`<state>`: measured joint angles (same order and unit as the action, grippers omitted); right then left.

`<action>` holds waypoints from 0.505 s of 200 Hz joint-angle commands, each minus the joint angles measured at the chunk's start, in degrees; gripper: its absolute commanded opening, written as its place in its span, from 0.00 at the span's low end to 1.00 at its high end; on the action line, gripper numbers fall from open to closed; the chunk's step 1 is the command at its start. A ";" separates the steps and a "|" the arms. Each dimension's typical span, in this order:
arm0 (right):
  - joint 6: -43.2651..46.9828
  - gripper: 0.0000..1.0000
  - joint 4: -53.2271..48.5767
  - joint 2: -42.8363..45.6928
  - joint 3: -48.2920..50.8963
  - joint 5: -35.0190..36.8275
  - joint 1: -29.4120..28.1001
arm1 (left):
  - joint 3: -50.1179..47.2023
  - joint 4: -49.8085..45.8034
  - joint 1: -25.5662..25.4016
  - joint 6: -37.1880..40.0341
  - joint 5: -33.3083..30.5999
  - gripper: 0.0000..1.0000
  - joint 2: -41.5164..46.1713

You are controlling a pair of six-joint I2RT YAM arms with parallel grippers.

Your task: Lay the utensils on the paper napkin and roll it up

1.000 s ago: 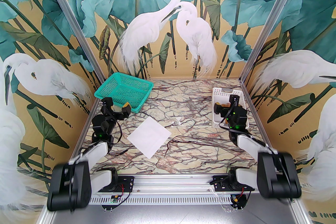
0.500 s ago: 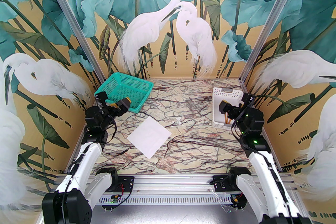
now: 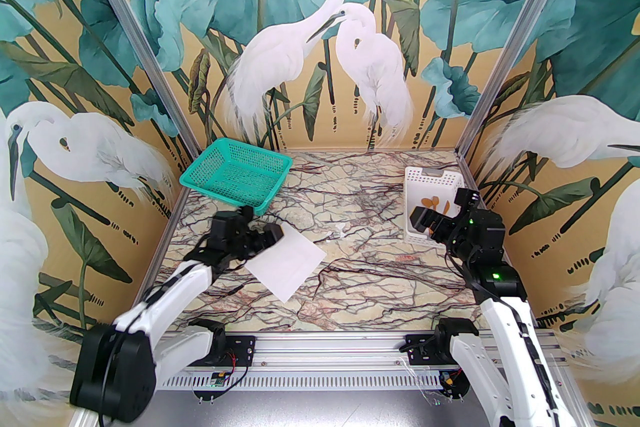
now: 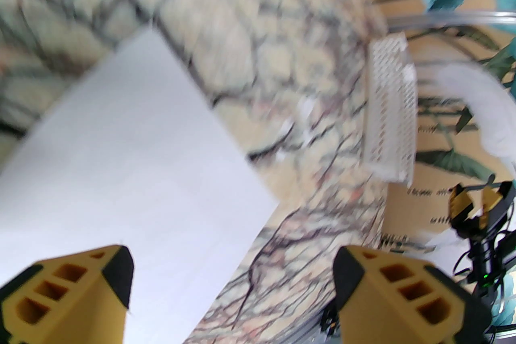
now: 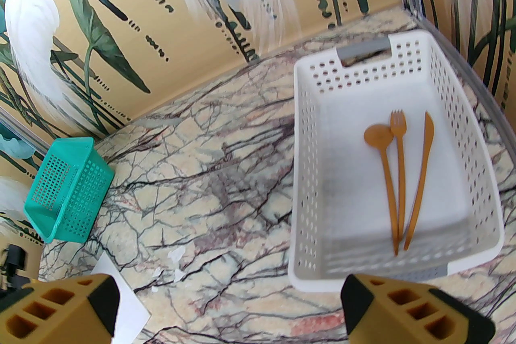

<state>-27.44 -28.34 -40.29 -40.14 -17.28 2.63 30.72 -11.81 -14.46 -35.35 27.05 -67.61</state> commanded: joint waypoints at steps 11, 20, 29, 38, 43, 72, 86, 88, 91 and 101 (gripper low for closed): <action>-1.04 0.99 -3.92 1.08 -1.52 -0.92 -0.26 | -0.48 1.25 -2.55 -1.00 -3.26 0.87 -3.81; -0.96 0.99 -4.29 1.64 -1.36 -0.61 -0.26 | -0.95 1.76 -3.16 -1.33 -3.92 0.88 -4.69; -0.86 0.99 -4.64 2.24 -1.28 -0.33 -0.25 | -1.17 2.05 -3.62 -1.71 -5.07 0.88 -5.37; -0.56 0.99 -4.95 2.61 -1.35 0.02 -0.26 | -1.49 2.06 -4.03 -1.82 -5.95 0.88 -6.00; -0.38 0.99 -5.10 2.82 -1.36 0.20 -0.26 | -1.54 2.15 -4.22 -1.98 -6.32 0.88 -6.33; 0.68 0.99 -6.34 3.25 -2.04 1.66 -0.26 | -2.65 3.90 -5.74 -3.85 -6.81 0.88 -7.80; 0.83 0.99 -6.57 3.23 -2.22 1.98 -0.21 | -3.58 5.63 -6.95 -5.61 -7.22 0.88 -8.37; 0.82 0.99 -6.58 3.21 -2.27 2.05 -0.23 | -3.74 5.89 -7.15 -5.89 -7.26 0.88 -8.49; 0.89 0.99 -6.61 3.20 -2.27 2.07 -0.26 | -4.01 6.46 -7.41 -6.42 -7.27 0.88 -8.68; 0.89 0.99 -6.73 3.20 -2.22 2.57 -0.22 | -4.80 8.54 -8.29 -8.11 -7.27 0.88 -9.55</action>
<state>-27.20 -33.78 -37.39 -40.69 -16.47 2.63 28.25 -7.64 -20.67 -39.09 21.52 -75.07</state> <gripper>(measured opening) 0.991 0.880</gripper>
